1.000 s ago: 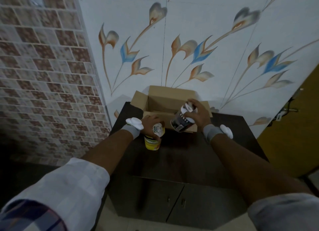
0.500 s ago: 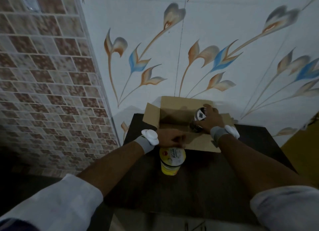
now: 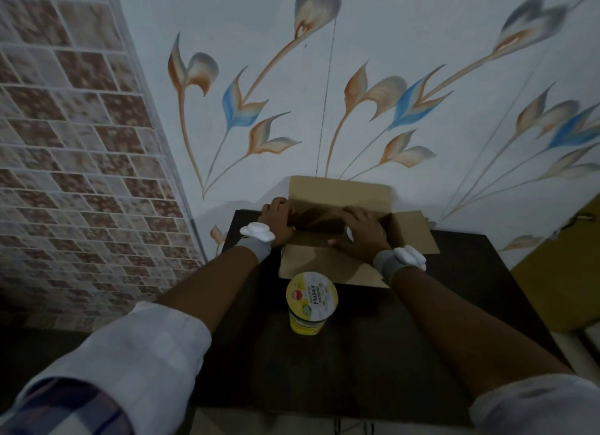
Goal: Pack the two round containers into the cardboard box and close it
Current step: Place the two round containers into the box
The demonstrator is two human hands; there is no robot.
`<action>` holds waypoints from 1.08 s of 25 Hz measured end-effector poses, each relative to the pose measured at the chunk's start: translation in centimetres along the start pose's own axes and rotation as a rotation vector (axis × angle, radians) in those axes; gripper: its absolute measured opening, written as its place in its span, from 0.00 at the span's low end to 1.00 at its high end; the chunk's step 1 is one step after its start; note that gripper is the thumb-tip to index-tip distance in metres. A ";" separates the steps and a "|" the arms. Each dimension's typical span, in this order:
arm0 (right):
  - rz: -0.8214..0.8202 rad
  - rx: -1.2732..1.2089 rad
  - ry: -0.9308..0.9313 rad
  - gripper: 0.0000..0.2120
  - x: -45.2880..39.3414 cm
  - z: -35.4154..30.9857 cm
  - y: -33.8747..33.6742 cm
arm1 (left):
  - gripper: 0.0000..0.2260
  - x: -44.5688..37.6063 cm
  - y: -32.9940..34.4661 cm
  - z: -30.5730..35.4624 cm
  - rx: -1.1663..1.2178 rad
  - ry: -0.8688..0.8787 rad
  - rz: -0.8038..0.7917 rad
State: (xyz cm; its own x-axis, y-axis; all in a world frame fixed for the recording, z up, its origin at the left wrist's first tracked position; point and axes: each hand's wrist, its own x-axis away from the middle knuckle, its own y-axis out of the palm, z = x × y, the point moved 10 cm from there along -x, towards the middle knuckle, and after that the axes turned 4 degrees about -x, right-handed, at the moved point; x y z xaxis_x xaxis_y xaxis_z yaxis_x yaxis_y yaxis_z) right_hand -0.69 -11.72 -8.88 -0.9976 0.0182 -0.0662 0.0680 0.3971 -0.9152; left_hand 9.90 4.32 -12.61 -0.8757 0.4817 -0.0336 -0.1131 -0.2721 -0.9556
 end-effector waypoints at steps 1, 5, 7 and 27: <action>-0.062 -0.043 -0.130 0.36 0.5 -2.7 0.5 | 0.17 -0.1 0.0 -0.1 -0.006 -0.004 0.019; -0.493 -0.193 -0.339 0.39 4.0 -10.0 4.3 | 0.22 0.0 0.2 0.0 0.026 -0.019 0.059; -0.688 -0.019 -0.401 0.42 5.7 -11.2 6.3 | 0.21 0.2 -0.3 0.4 0.013 0.009 0.081; 0.054 -0.375 -0.019 0.38 -3.8 -4.5 -5.3 | 0.19 1.7 -0.9 0.3 0.094 -0.121 0.111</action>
State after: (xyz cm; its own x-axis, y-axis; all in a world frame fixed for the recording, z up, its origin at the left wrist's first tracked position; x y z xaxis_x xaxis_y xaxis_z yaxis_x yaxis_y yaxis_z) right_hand 2.74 -9.77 -1.96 -0.9921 0.0326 -0.1213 0.1089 0.7043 -0.7015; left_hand 8.40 5.14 -11.73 -0.9348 0.3420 -0.0959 -0.0512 -0.3970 -0.9164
